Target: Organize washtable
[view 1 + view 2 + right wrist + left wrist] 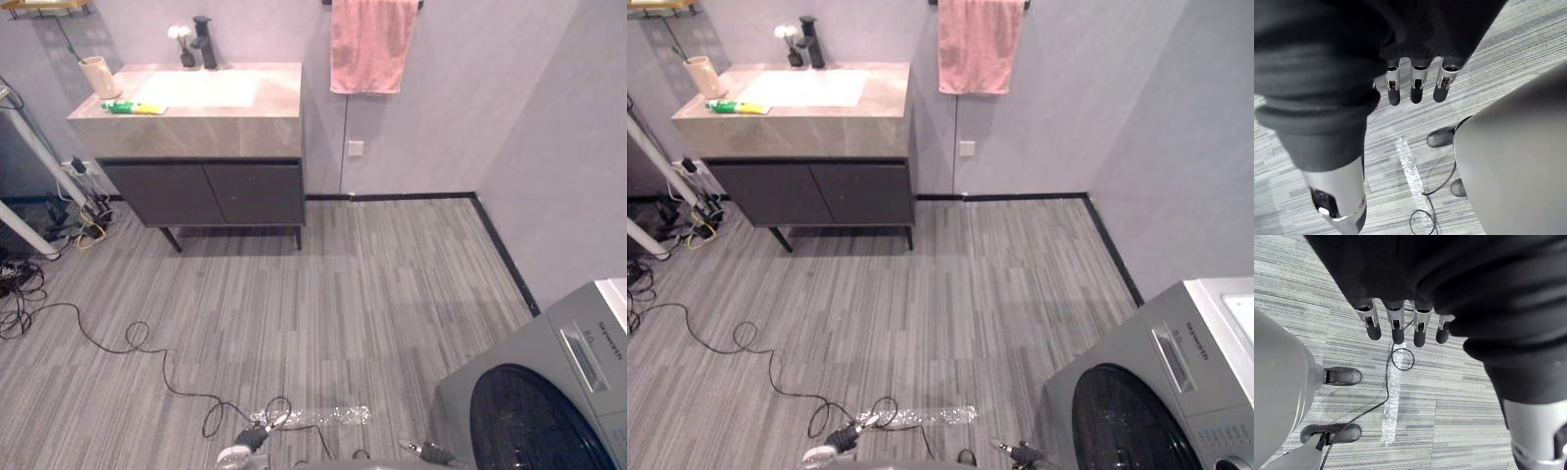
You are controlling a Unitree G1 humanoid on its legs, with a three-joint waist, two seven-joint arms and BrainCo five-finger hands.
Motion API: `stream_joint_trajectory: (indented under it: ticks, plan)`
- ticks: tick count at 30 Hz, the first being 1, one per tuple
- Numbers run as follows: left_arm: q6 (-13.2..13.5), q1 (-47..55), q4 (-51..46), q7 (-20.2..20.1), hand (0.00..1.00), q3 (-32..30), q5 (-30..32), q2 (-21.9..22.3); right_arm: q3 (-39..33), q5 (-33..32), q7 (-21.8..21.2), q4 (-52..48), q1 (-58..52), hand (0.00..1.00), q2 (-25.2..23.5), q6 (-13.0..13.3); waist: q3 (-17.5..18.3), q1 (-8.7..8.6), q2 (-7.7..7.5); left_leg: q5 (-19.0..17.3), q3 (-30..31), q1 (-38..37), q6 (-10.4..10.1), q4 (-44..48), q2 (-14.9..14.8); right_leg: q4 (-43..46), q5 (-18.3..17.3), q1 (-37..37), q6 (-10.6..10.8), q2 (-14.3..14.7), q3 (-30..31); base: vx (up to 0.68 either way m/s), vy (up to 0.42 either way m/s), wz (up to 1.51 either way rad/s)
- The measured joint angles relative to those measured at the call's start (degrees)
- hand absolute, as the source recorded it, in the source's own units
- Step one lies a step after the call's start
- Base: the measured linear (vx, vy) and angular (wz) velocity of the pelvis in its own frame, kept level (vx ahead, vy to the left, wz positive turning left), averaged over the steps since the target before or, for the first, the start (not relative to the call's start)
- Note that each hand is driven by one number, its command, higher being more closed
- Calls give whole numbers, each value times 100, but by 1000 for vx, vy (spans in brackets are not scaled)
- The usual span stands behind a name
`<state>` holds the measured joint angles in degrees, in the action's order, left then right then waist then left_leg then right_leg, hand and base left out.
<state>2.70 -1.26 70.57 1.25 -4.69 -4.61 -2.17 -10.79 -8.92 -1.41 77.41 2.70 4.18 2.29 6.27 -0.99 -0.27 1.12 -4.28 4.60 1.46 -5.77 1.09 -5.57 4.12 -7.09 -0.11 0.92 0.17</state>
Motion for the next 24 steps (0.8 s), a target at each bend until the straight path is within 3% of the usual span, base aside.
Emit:
stream_joint_trajectory:
  ticks: [24]
  plan:
    - [2,-2,26,4,0,7,-46,0,7,0,0,0,34,0,-24,2,-9,-2,-12,0,0,-32,1,-1,0,-1,1,33,0,0,27,0,0,0]
